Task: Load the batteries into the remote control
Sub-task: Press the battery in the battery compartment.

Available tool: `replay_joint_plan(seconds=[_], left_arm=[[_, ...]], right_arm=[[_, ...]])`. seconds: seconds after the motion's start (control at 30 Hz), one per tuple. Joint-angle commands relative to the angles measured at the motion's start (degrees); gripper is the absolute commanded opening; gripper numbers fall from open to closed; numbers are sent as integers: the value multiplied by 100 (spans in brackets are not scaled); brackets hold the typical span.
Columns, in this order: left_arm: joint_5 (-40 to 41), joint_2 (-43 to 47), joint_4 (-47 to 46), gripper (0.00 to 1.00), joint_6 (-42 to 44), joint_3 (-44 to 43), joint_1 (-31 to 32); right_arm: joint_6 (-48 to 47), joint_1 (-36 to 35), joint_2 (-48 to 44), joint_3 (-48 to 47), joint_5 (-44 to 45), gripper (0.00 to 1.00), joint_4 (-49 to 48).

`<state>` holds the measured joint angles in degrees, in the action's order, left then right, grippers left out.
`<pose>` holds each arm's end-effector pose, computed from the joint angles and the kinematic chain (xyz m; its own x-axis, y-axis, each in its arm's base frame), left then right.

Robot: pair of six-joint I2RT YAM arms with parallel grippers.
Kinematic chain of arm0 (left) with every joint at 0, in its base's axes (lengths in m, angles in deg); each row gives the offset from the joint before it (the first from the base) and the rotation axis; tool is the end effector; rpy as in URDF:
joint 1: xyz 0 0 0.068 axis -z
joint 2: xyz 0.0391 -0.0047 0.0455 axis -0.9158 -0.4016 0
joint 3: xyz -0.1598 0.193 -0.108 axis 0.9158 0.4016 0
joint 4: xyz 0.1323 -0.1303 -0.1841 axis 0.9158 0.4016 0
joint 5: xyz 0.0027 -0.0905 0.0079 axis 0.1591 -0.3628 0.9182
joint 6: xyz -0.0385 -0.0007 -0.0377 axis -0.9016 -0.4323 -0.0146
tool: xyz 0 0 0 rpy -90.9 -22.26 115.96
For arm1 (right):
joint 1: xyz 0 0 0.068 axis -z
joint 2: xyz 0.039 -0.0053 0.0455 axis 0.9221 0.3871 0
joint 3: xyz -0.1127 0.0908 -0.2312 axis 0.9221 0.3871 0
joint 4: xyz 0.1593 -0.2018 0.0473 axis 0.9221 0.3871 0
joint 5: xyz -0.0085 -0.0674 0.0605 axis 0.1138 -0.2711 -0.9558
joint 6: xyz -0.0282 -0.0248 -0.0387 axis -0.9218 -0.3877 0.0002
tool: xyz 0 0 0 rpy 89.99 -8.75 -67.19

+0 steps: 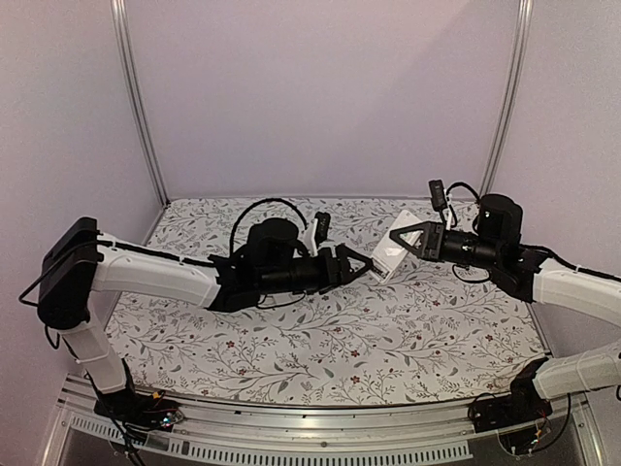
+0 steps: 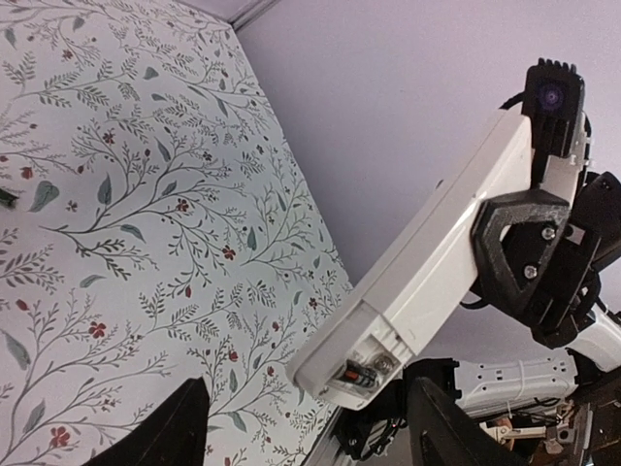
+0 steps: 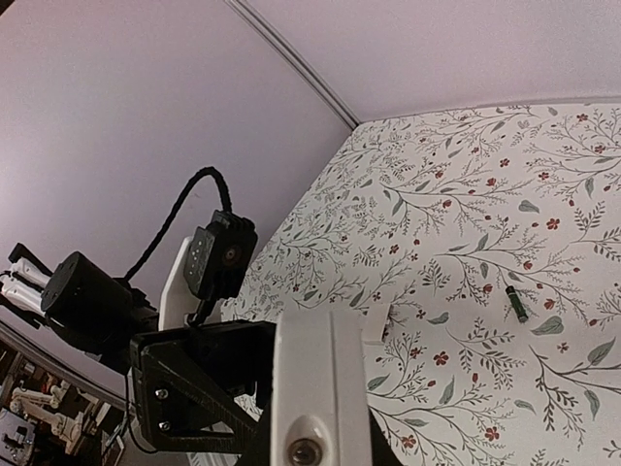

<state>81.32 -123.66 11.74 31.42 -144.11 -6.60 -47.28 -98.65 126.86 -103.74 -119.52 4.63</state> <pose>0.1959 -0.3434 0.2341 -0.8392 -0.2248 -0.4952 0.3833 0.4016 -0.8318 0.2136 0.1511 0.2809 -0.6198 0.1968 -0.7597 -0.6267 0.4585 0.6301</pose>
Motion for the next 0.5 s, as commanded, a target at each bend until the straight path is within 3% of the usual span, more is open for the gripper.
replay_joint_plan(seconds=[0.0,0.47], left_arm=[[6,-246,-57,71,-43,-292,95],[-203,-576,-224,63,3,-575,188]], right_arm=[[-81,-55,-61,27,230,0,-8],[34,-122,-78,-18,266,0,-83]])
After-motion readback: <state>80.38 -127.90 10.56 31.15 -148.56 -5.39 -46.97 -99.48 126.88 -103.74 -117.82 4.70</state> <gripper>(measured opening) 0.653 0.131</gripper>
